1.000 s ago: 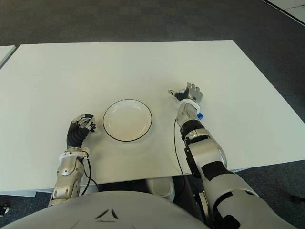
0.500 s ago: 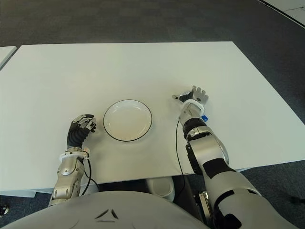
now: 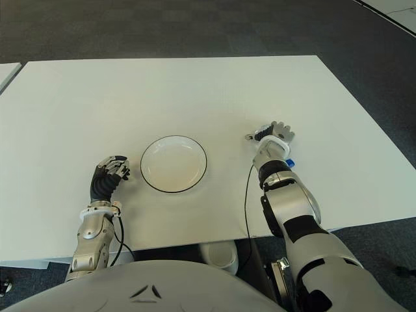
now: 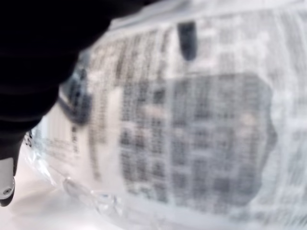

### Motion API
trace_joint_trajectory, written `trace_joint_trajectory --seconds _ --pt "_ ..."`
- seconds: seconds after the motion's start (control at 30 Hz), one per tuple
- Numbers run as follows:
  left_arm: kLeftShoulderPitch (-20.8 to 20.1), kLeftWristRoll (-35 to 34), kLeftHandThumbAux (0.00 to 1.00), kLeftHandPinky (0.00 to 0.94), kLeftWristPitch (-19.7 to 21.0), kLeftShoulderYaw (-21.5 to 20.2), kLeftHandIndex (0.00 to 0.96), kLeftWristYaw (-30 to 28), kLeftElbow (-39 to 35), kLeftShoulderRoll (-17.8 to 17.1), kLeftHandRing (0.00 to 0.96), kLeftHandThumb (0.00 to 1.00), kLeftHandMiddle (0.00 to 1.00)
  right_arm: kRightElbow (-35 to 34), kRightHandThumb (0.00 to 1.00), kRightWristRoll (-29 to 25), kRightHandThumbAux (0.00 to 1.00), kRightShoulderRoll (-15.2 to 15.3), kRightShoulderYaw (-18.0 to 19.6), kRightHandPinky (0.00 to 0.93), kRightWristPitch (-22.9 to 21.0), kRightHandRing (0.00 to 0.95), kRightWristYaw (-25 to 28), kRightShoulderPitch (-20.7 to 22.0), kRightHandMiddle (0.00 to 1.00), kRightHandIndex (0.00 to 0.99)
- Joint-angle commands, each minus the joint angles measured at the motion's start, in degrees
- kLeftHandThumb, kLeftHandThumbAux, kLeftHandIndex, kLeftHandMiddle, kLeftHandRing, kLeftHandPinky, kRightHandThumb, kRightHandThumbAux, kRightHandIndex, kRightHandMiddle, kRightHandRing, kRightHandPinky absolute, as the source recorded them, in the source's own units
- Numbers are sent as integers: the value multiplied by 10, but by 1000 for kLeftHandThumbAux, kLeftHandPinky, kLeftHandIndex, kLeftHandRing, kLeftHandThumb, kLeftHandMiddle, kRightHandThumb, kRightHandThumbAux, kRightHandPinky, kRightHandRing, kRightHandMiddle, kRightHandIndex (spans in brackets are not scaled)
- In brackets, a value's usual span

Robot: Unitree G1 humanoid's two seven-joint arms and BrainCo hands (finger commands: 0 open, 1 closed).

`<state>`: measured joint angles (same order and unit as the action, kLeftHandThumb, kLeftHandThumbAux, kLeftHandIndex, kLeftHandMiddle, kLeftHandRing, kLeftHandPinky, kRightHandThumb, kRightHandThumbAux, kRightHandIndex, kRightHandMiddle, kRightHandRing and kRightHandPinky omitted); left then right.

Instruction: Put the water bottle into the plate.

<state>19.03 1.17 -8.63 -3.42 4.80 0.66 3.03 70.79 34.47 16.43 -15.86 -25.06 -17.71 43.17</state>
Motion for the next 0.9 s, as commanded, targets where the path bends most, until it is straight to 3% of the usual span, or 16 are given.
trace_joint_trajectory --seconds 0.03,0.17,0.3,0.57,0.9 --pt "0 4 716 627 1 6 433 -1 1 0 632 706 631 44 591 -55 666 -38 30 279 -9 185 38 -97 248 461" --pt "1 4 716 631 3 7 432 -3 -1 -2 632 705 630 48 673 -54 703 -31 34 438 5 312 41 -101 343 441" --pt "2 6 716 629 6 8 432 -3 -3 -4 632 705 627 49 689 -55 711 -31 39 538 5 405 38 -100 426 438" --pt "4 7 717 623 12 7 432 -1 -8 -4 630 706 623 46 693 -60 718 -41 54 761 -3 678 24 -93 655 435" --pt "4 3 717 623 14 4 432 1 -10 0 631 705 627 42 684 -66 726 -34 74 820 21 784 8 -94 773 433"
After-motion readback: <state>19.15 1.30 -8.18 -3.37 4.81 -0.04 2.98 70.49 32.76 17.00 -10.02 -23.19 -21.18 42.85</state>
